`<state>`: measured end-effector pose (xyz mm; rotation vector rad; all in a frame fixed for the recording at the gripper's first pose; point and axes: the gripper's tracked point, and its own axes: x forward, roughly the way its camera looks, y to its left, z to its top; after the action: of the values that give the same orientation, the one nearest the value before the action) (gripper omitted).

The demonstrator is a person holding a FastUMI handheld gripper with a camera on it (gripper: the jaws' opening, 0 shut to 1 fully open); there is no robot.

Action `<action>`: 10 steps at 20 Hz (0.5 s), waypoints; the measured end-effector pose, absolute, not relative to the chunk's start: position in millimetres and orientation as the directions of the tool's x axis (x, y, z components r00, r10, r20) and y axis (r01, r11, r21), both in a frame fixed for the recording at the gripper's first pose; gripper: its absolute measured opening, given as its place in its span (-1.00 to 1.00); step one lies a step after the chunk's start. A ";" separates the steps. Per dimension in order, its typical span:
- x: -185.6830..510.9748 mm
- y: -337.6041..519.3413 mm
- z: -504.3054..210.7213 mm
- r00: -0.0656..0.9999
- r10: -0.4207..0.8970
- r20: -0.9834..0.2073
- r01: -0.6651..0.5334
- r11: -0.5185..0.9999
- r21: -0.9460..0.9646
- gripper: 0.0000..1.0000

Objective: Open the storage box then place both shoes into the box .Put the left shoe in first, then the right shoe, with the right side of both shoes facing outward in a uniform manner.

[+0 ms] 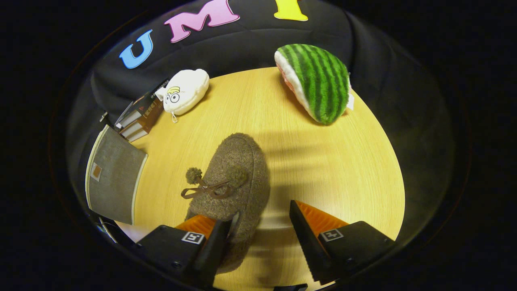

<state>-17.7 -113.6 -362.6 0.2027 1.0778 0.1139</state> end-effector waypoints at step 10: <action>-8.4 -104.0 -375.1 0.388 0.251 -0.887 0.092 0.947 0.308 -0.49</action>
<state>-8.4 -104.0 -375.1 0.3311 1.1739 0.1032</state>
